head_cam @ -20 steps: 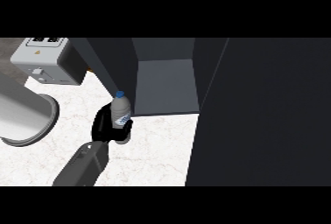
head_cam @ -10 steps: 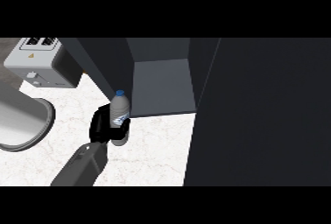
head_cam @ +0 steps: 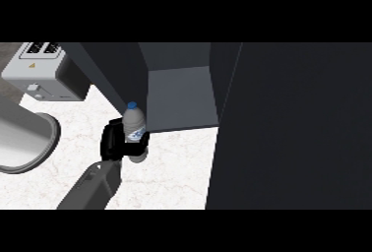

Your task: Pick up the bottled water, place it into the cabinet and close the cabinet

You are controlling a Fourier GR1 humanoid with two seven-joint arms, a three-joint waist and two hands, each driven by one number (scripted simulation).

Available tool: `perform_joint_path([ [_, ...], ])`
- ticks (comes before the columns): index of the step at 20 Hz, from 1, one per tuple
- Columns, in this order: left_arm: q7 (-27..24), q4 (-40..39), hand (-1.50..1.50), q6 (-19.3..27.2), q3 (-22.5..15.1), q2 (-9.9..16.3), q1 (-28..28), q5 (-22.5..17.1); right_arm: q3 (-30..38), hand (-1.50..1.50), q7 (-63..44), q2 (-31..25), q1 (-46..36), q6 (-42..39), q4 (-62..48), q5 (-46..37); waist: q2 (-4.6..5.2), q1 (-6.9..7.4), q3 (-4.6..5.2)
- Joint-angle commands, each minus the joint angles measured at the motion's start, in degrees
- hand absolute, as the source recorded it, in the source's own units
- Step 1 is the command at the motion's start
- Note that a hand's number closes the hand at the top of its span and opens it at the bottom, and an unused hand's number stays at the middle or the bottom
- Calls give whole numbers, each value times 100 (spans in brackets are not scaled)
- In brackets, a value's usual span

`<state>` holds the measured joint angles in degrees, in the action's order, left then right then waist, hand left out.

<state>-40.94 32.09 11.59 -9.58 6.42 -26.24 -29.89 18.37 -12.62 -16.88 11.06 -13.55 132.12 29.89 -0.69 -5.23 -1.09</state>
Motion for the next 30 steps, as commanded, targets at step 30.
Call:
perform_joint_path([
  [30, 539, 359, 150, 1851, -157, -460, -1228, -262, 636, -150, 113, -530, -414, -557, -693, 985, 265, -565, 129],
])
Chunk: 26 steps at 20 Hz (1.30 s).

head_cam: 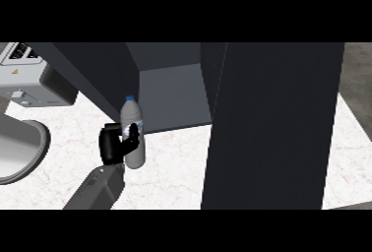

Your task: Pick up the bottled water, place it into the cabinet and close the cabinet

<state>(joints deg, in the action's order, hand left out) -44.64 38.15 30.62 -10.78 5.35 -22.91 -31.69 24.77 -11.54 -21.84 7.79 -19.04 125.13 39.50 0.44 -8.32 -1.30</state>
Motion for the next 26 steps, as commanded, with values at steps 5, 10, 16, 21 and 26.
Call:
perform_joint_path([
  [5, 688, -194, -150, 26, -26, -329, -1344, -100, -2, -150, -17, -47, -87, -71, -70, 169, 175, -356, 158],
  [10, 761, 11, -150, 116, -91, -238, -1372, -103, 13, -150, 6, -119, -185, -138, -222, 157, 169, -330, 149],
  [16, 755, 130, -150, 300, -123, -195, -1294, -122, -38, -150, 49, -78, -185, -212, -342, 144, 191, -408, 143],
  [21, 755, 295, -150, 430, -303, -94, -1289, 6, -49, -150, 56, -136, -241, -312, -363, 223, 165, -503, 135],
  [26, 627, 440, -150, 155, -671, 145, -1144, 225, -102, -150, 56, -182, -348, -355, -437, 197, 188, -528, 137],
])
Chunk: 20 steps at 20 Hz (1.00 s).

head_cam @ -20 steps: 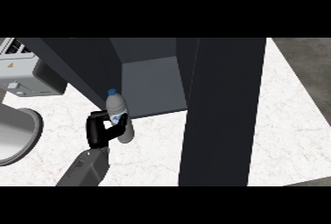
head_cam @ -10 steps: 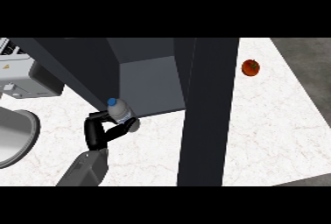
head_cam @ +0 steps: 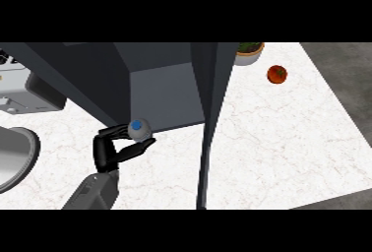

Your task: Pick up the bottled water, place it into the cabinet and close the cabinet

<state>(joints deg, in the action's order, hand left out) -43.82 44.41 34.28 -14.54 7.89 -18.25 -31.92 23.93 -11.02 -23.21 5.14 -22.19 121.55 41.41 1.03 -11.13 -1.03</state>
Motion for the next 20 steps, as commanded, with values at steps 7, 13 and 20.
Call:
perform_joint_path([
  [7, 471, 78, 150, -270, -499, -222, -1689, 261, -20, -150, 18, -4, -43, -17, -26, -90, 42, -150, 121],
  [13, 652, 127, 150, -410, -480, -420, -1979, 26, 52, -150, -42, -92, -38, -25, -6, -60, -17, 94, 120],
  [20, 593, 39, 150, -813, -672, -613, -1872, -62, 106, -150, -120, -110, 53, 67, 287, -188, -66, 435, 126],
])
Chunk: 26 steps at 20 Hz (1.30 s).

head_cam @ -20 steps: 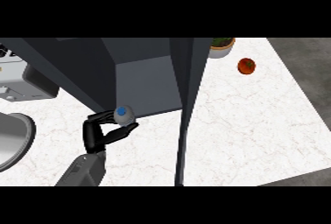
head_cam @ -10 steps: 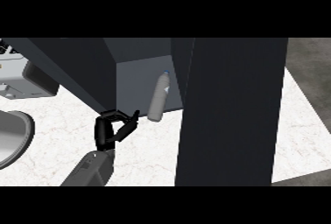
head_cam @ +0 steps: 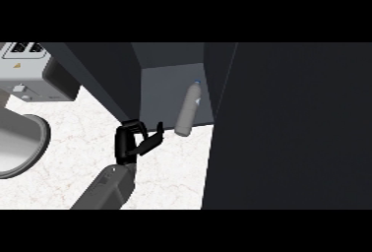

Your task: Pick up the bottled water, place it into the cabinet and close the cabinet

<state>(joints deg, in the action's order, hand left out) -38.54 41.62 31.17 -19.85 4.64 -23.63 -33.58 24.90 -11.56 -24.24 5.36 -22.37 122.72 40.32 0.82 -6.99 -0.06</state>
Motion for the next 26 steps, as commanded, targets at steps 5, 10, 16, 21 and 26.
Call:
perform_joint_path([
  [5, 264, 456, 150, -1064, -118, -237, -1301, -146, 154, -150, -83, -60, 255, -79, 249, 36, -93, 213, 15],
  [10, -84, 402, 150, -1714, -130, -348, -973, -360, 181, 150, -212, -100, 536, -241, 545, 183, -96, 362, 16],
  [16, -122, 740, 150, -2205, -452, -460, -685, -573, 353, 150, -748, -195, 1077, -290, 1423, 1014, -103, 535, 11],
  [21, 160, 1895, 150, -2545, -737, -97, 380, -246, 34, 150, -944, 52, 1062, -74, 1873, 659, -117, 698, 8],
  [26, 489, 2712, -150, -2741, -854, 510, 1157, -235, -114, 150, -959, 334, 1469, 57, 2468, 561, -139, 674, 8],
])
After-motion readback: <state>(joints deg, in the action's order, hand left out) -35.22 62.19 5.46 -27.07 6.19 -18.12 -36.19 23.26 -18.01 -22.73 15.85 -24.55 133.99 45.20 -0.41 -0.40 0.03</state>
